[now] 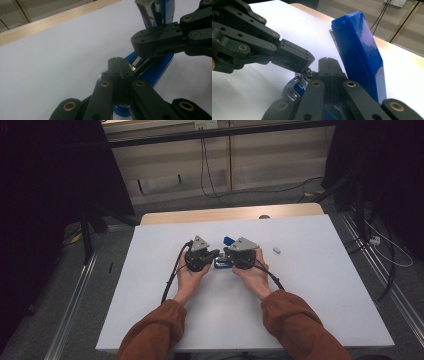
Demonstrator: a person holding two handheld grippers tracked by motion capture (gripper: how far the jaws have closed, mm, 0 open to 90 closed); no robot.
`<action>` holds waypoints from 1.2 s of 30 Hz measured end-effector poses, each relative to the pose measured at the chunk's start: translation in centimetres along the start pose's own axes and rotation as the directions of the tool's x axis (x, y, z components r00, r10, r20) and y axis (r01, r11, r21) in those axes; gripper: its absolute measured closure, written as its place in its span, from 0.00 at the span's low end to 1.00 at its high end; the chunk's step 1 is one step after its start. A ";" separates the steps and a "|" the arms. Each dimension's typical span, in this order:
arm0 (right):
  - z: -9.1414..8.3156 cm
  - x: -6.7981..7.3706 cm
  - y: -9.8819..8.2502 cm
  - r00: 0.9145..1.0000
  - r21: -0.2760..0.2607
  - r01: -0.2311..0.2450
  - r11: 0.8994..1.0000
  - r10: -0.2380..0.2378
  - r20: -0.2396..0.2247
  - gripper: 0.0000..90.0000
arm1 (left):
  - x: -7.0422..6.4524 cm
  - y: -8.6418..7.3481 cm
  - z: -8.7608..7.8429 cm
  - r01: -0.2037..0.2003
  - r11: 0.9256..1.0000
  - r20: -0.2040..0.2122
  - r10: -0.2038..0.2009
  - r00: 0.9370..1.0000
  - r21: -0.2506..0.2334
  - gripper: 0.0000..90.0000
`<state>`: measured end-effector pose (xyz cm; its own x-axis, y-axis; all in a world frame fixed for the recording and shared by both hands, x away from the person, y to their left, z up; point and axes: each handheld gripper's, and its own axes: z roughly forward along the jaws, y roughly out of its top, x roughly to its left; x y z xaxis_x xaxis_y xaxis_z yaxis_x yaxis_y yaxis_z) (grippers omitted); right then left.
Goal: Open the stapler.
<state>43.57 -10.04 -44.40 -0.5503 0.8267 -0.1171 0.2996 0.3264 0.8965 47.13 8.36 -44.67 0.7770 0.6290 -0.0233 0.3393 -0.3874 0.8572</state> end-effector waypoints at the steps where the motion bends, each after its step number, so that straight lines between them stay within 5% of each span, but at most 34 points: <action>1: 0.0 0.0 0.0 1.000 0.001 0.004 1.000 -0.004 0.000 1.00 | 0.0 -0.1 0.1 0.000 1.000 0.000 0.000 1.000 0.006 1.00; 11: 0.0 0.3 -0.1 1.000 -0.005 0.002 1.000 -0.002 0.004 1.00 | 0.1 -0.3 0.3 -0.021 1.000 -0.001 0.021 1.000 0.013 1.00; 13: -0.1 0.5 0.0 0.999 -0.027 0.035 0.999 -0.035 0.033 1.00 | 0.2 -0.4 0.3 -0.014 1.000 0.006 0.014 1.000 0.009 1.00; 23: 0.0 0.5 0.2 0.999 -0.047 -0.014 0.999 0.016 0.031 1.00 | 0.1 -0.4 0.4 -0.025 1.000 -0.001 0.025 1.000 0.005 1.00; 36: -0.5 0.2 0.6 0.998 -0.071 -0.017 0.997 0.021 0.058 1.00 | 0.2 -0.4 0.4 -0.020 1.000 0.003 0.020 1.000 0.002 1.00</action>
<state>43.22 -9.90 -43.64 -0.4980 0.8585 -0.1228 0.2523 0.2789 0.9266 47.39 8.36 -45.23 0.7854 0.6190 -0.0075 0.3244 -0.4012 0.8566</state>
